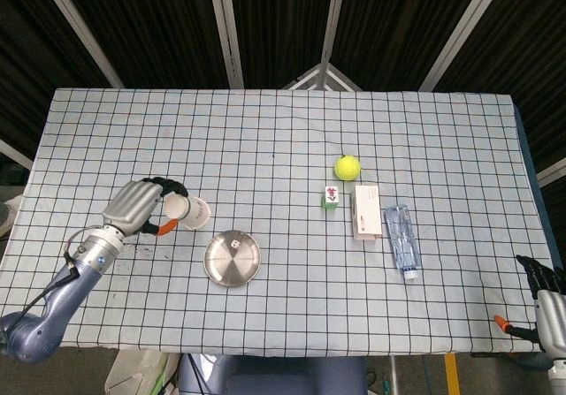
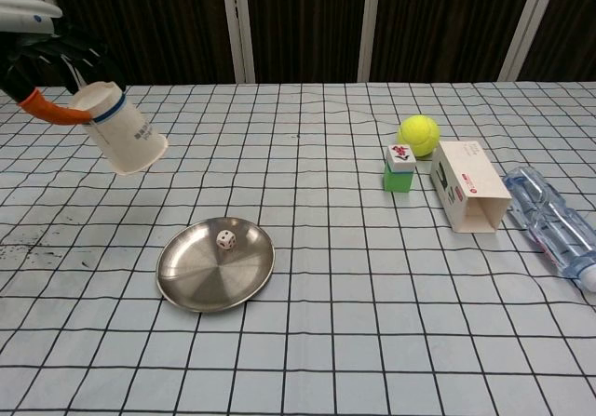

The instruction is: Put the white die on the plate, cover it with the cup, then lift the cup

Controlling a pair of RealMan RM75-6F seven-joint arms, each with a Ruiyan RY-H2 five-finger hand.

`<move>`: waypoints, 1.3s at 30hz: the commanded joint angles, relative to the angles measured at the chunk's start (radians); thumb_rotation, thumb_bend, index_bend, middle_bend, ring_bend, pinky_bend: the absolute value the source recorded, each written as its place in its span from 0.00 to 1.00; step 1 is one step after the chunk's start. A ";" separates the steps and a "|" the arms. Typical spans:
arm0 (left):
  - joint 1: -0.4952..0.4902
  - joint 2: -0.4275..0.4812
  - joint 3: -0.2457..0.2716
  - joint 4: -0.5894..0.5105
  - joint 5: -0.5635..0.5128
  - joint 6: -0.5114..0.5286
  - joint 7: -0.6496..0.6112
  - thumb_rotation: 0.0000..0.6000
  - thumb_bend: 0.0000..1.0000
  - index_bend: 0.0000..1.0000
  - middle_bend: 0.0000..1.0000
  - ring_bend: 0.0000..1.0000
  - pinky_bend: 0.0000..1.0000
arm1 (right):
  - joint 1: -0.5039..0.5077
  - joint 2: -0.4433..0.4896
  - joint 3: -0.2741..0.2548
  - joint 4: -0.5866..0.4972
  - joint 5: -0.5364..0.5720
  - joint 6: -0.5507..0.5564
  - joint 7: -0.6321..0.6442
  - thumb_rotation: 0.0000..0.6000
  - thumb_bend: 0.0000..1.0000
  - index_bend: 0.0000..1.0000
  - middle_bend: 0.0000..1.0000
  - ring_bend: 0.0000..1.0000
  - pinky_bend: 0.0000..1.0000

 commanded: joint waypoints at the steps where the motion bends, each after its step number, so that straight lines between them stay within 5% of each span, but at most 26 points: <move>1: 0.011 -0.005 0.020 0.060 -0.054 -0.018 0.044 1.00 0.56 0.48 0.43 0.26 0.28 | 0.001 -0.001 -0.001 -0.001 -0.001 -0.001 -0.003 1.00 0.04 0.11 0.12 0.12 0.04; 19: -0.022 -0.110 0.044 0.146 -0.163 -0.084 0.208 1.00 0.54 0.35 0.32 0.19 0.27 | 0.004 -0.003 -0.002 0.002 0.007 -0.011 -0.009 1.00 0.04 0.11 0.12 0.12 0.04; 24: -0.026 -0.114 0.046 0.143 -0.180 -0.094 0.226 1.00 0.49 0.26 0.17 0.05 0.21 | 0.004 -0.003 -0.002 0.003 0.006 -0.010 -0.007 1.00 0.04 0.11 0.12 0.12 0.04; 29: -0.033 -0.102 0.052 0.126 -0.188 -0.104 0.250 1.00 0.31 0.05 0.00 0.00 0.10 | 0.004 -0.002 -0.003 0.002 0.005 -0.009 -0.008 1.00 0.04 0.11 0.12 0.12 0.04; 35: -0.028 -0.068 0.082 0.072 -0.137 -0.058 0.323 1.00 0.22 0.00 0.00 0.00 0.05 | 0.004 -0.004 -0.002 0.003 0.006 -0.009 -0.011 1.00 0.04 0.12 0.12 0.12 0.04; 39: 0.030 -0.001 0.122 -0.102 -0.050 0.076 0.376 1.00 0.22 0.00 0.00 0.00 0.04 | 0.005 -0.005 -0.001 0.004 0.008 -0.009 -0.012 1.00 0.04 0.12 0.12 0.12 0.04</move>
